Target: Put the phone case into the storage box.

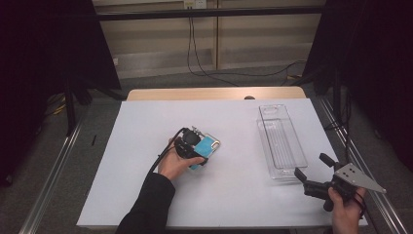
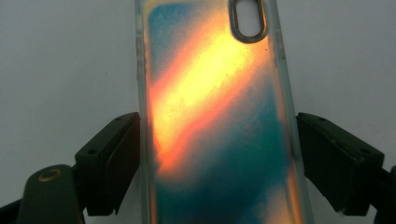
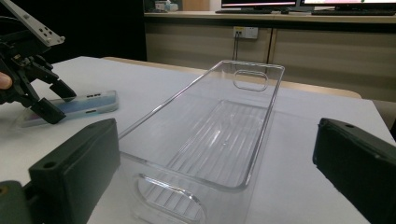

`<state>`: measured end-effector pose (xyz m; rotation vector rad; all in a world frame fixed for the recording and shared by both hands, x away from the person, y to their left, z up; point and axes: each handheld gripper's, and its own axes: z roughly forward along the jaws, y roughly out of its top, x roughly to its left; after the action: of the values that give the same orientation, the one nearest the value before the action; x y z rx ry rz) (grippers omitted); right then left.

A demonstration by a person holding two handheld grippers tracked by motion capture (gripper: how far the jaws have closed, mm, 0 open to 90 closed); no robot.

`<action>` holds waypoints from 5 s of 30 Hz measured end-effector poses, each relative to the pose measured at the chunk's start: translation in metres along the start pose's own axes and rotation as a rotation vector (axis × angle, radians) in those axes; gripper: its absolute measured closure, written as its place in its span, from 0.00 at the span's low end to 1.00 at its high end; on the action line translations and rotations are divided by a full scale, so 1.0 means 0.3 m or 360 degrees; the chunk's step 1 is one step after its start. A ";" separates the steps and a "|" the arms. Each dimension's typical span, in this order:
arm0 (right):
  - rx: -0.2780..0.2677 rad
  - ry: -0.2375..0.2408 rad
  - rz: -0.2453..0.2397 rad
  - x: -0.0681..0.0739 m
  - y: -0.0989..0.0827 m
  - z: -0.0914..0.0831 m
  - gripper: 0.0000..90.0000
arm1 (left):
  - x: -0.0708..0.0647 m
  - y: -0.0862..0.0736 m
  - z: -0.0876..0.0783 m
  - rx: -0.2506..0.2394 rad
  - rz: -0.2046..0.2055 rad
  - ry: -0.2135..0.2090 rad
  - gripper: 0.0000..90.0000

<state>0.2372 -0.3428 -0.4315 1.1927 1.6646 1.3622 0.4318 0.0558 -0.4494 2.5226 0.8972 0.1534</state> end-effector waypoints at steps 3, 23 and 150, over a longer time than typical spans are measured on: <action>0.0000 0.0001 -0.0005 -0.001 0.000 -0.001 0.00 | 0.005 -0.006 -0.001 -0.0025 0.0014 -0.0015 0.19; -0.0002 -0.0015 -0.0006 -0.004 0.001 -0.006 0.00 | 0.004 -0.008 -0.005 -0.0037 -0.0005 -0.0018 0.19; 0.0147 0.0326 -0.0033 0.223 0.147 0.204 0.08 | -0.235 -0.214 -0.270 -0.0860 0.0026 0.0310 0.19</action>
<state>0.2789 -0.2567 -0.3995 1.1144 1.8957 1.4484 0.3198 0.0866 -0.4033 2.0323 0.7782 0.5738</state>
